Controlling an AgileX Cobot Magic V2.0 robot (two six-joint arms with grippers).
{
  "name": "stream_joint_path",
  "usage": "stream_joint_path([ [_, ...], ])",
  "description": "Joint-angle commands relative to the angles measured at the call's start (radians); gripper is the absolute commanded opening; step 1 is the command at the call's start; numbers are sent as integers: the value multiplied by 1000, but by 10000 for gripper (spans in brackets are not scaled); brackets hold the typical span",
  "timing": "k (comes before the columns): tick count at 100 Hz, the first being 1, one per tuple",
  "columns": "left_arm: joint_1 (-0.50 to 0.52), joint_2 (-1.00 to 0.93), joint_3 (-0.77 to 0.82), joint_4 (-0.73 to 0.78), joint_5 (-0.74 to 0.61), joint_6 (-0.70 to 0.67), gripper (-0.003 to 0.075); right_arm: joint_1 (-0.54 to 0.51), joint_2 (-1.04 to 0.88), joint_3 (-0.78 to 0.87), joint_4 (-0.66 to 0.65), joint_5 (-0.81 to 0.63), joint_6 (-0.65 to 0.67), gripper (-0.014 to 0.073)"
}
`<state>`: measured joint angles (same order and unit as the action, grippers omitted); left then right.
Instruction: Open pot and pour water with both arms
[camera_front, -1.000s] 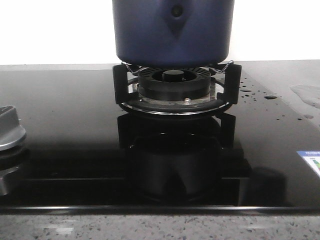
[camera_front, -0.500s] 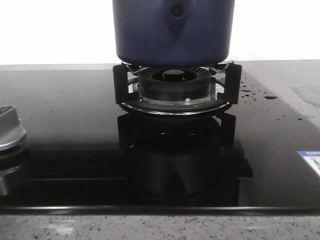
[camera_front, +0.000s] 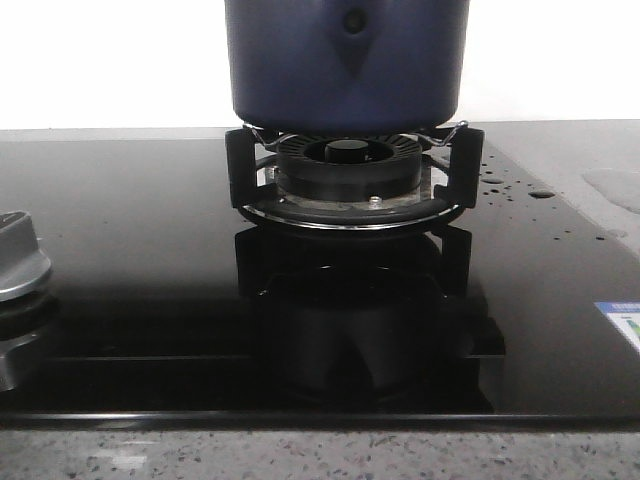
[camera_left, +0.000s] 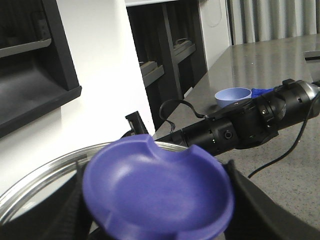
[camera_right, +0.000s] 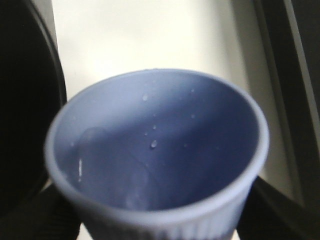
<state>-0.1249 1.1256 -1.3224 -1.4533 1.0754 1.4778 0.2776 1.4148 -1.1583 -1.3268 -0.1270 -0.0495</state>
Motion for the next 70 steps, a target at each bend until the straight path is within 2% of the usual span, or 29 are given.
stream_joint_path([
  [1,2,-21,-27,-104,-30,-10,245,3,-23,-63,-112,4,-1,222],
  [20,2,-21,-27,-104,-30,-10,245,4,-9,-110,-279,11,-1,222],
  [70,2,-21,-27,-101,-30,-10,245,12,12,-221,-404,27,-1,222],
])
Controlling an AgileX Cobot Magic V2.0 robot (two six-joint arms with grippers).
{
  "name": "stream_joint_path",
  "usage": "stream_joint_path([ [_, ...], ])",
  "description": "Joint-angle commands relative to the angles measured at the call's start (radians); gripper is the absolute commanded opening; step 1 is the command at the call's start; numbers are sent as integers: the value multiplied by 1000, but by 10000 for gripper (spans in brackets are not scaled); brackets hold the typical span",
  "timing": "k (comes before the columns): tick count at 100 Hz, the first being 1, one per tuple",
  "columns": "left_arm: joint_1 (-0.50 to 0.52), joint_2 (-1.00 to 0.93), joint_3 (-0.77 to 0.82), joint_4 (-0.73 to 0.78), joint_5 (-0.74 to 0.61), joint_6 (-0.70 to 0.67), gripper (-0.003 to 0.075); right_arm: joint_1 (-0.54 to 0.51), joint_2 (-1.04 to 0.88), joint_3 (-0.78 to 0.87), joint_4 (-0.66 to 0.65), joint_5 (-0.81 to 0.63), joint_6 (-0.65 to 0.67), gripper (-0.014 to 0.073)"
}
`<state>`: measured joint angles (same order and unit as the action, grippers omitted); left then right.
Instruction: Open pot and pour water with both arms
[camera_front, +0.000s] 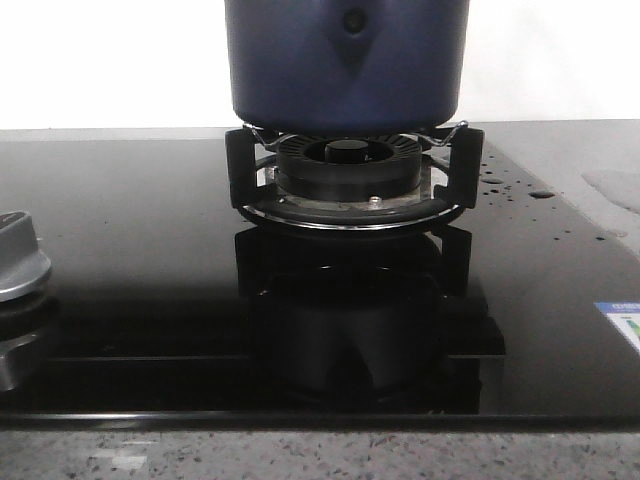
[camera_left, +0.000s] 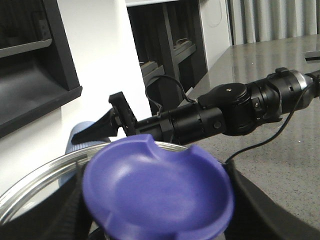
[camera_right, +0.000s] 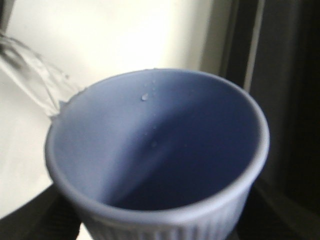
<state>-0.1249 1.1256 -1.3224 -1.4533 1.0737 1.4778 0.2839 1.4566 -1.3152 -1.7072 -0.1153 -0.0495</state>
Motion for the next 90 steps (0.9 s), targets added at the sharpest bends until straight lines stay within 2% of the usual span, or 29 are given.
stream_joint_path([
  [1,2,-21,-27,-101,-28,-10,245,7,-29,-67,-26,15,-1,222],
  [30,2,-21,-27,-97,-28,-10,245,38,-7,-142,-78,33,-1,222],
  [59,2,-13,-27,-97,-31,-10,245,38,-6,-144,-83,68,19,222],
  [63,2,-11,-27,-97,-31,-10,245,38,-6,-142,-52,73,95,222],
  [74,2,-7,-27,-95,-32,-10,245,41,-10,-125,73,139,410,222],
  [83,2,-7,-27,-95,-33,-10,245,59,-27,-101,204,325,605,222],
  [90,2,-7,-27,-95,-34,-10,245,67,-49,-91,360,493,656,222],
])
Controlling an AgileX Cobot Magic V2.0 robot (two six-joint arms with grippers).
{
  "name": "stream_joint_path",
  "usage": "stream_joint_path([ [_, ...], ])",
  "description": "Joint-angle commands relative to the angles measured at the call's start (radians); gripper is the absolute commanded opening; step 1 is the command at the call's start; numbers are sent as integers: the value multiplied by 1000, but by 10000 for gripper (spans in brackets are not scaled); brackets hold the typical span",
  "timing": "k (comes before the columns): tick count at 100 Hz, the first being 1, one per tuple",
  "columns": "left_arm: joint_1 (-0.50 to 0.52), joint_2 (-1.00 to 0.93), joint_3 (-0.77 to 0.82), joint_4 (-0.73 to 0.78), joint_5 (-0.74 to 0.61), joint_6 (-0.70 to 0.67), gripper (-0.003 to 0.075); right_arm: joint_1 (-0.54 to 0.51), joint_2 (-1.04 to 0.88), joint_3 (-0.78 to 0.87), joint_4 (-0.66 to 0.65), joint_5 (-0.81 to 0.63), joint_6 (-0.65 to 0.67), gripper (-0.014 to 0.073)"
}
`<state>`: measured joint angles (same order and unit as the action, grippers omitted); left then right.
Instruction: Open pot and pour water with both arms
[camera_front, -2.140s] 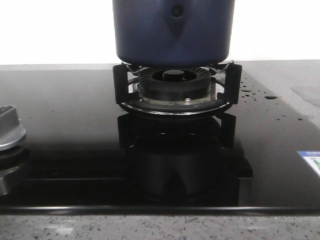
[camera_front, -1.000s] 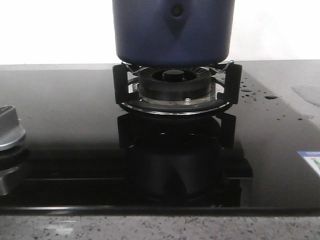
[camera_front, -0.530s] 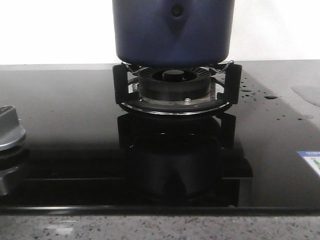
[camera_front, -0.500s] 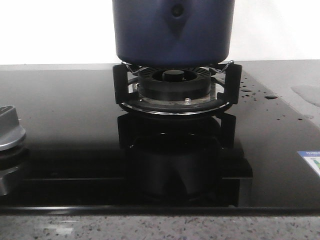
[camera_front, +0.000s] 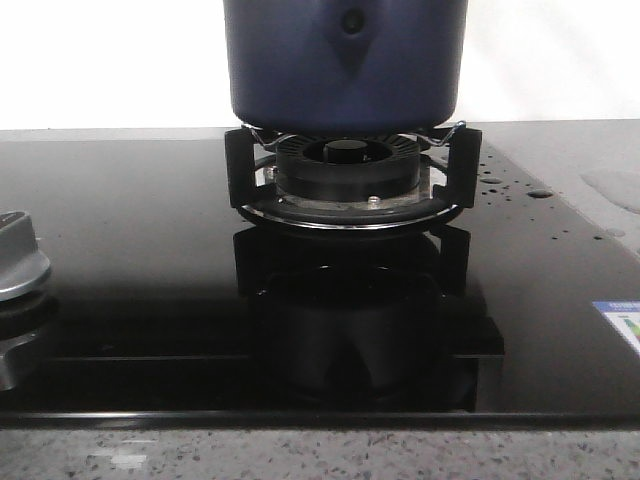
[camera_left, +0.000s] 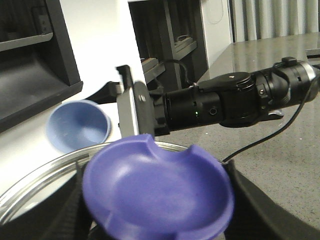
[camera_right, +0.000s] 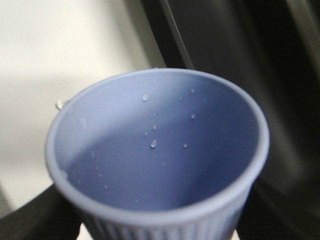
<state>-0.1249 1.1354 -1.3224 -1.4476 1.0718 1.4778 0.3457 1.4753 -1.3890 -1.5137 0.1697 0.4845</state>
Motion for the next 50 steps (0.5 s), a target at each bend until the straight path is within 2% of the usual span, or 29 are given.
stream_joint_path([
  [1,2,-17,-27,-101,-34,-10,245,5,-73,-15,204,231,122,222],
  [7,-7,-12,-27,-99,-40,-10,245,-7,-99,6,320,288,122,222],
  [14,-27,1,-27,-98,-41,-10,245,-54,-155,72,389,251,126,222],
  [25,-63,33,-27,-90,-41,-10,245,-151,-272,241,408,86,224,222],
  [50,-96,97,-27,-90,-42,-10,245,-472,-446,657,433,-348,432,222],
])
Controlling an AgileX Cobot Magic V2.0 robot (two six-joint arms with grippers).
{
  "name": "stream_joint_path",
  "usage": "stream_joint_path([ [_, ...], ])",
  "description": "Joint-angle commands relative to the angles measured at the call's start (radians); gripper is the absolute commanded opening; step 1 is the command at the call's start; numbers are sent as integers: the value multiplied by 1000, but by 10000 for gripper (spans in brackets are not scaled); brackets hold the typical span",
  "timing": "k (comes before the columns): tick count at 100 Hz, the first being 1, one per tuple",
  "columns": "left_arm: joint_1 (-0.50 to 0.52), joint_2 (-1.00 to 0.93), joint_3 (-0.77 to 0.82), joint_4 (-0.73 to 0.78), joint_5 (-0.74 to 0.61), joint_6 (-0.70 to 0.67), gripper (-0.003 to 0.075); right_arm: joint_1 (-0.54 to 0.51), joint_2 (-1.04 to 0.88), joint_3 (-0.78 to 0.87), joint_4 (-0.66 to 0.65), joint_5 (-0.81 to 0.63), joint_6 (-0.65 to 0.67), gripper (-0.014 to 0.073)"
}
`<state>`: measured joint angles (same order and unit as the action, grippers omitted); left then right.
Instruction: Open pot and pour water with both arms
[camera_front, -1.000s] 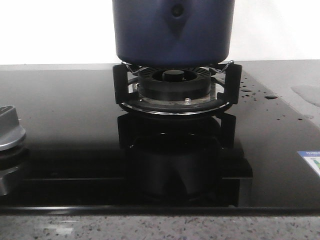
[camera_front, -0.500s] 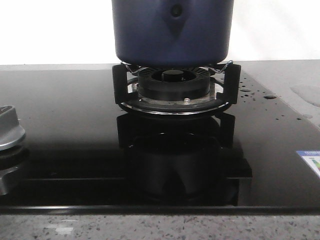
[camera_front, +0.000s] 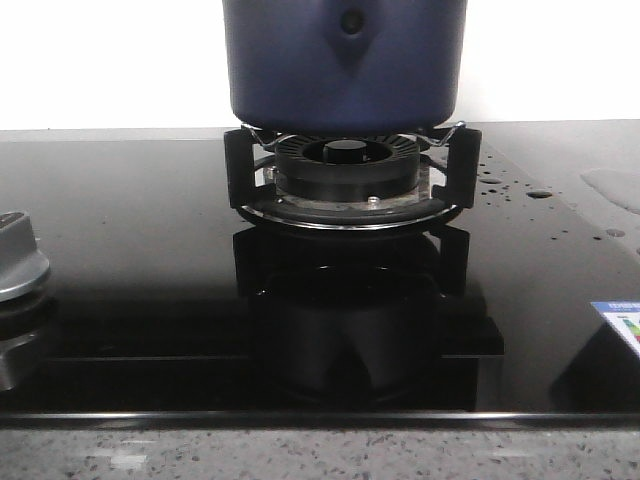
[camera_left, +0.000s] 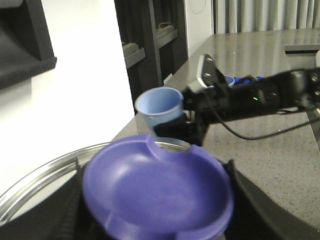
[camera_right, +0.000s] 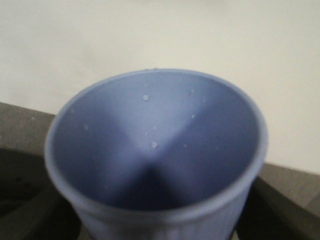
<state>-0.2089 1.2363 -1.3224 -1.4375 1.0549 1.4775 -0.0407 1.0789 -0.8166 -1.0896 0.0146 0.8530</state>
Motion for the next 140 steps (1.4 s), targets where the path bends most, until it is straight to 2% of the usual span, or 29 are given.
stream_joint_path([
  [1,-11,-3,-27,-102,-25,-10,245,-101,-52,94,13,-203,65,222],
  [13,-11,22,-27,-113,-21,-10,245,-199,-50,226,83,-368,66,222],
  [19,-11,31,-27,-113,-22,-10,245,-231,-42,262,96,-405,66,222],
  [57,-11,40,-27,-113,-21,7,245,-252,65,294,96,-439,66,237],
  [64,-11,40,-27,-113,-21,7,245,-252,65,294,96,-464,66,315],
  [76,-11,40,-27,-113,-21,7,245,-252,63,294,96,-477,66,570],
  [83,-11,40,-27,-113,-21,9,245,-252,56,294,96,-478,66,673],
  [113,-32,71,-27,-125,-48,31,245,-252,-127,294,96,-481,70,650],
  [126,-86,138,-29,-155,-59,109,245,-252,-219,294,96,-478,94,650],
  [140,-126,218,-33,-253,-88,183,245,-250,-316,294,96,-469,94,650],
])
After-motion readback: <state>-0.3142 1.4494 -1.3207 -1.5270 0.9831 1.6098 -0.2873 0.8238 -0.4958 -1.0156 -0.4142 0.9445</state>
